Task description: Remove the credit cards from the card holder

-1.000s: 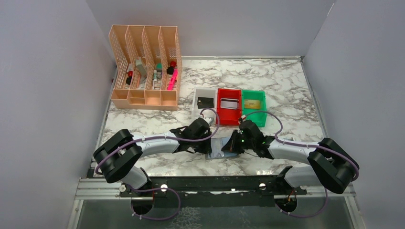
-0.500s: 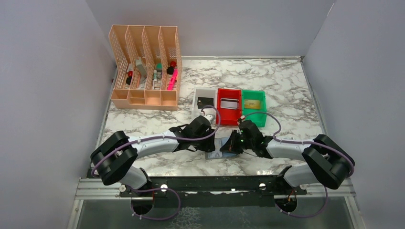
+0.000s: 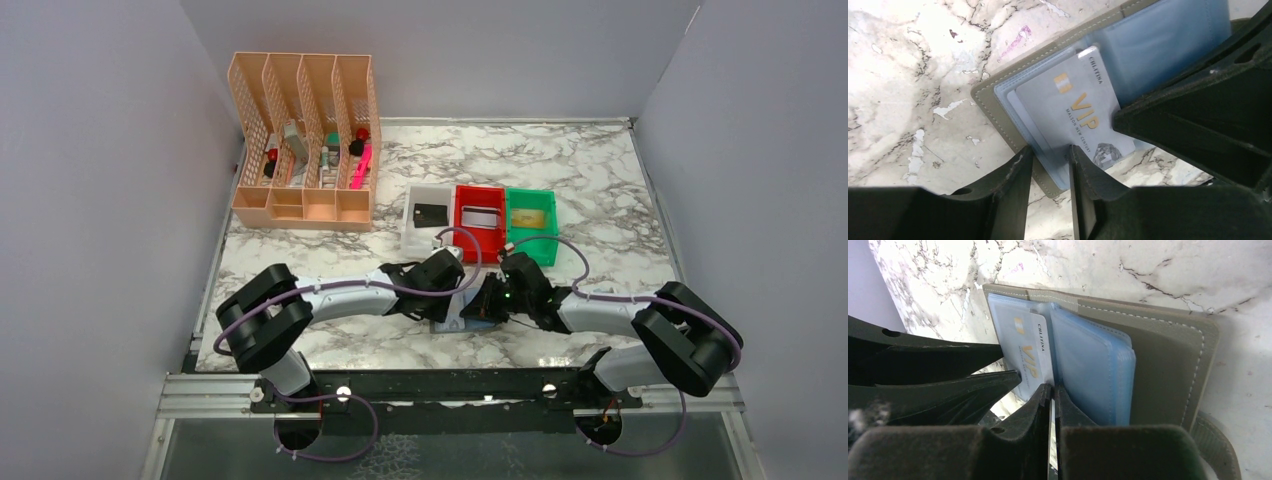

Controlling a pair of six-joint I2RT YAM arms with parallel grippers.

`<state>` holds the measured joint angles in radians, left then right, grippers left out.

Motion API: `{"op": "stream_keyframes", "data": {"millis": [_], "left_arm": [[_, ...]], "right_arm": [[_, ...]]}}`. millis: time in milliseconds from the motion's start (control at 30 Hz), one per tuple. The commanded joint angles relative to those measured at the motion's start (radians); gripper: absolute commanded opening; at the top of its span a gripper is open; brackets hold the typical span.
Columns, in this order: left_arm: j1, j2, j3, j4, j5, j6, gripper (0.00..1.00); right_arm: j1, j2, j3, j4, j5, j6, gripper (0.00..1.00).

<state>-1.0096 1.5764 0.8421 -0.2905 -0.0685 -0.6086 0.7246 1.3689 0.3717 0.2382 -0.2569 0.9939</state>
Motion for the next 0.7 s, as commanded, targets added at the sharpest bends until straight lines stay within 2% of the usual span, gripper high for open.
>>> {"op": "stream_keyframes", "data": {"millis": [0, 233, 433, 667], "left_arm": [[-0.024, 0.072, 0.027, -0.115, -0.102, 0.019, 0.33], [-0.047, 0.086, 0.031, -0.134, -0.123, 0.015, 0.29], [-0.049, 0.085, 0.032, -0.138, -0.132, 0.016, 0.28], [-0.049, 0.08, 0.024, -0.144, -0.145, 0.012, 0.28]], "right_arm": [[-0.002, -0.006, -0.018, 0.013, -0.005, 0.012, 0.13], [-0.011, 0.003, -0.03, 0.071, -0.018, 0.043, 0.15], [-0.028, 0.031, -0.05, 0.14, -0.059, 0.06, 0.01], [-0.068, -0.057, -0.085, 0.075, -0.036, 0.031, 0.01]]}}
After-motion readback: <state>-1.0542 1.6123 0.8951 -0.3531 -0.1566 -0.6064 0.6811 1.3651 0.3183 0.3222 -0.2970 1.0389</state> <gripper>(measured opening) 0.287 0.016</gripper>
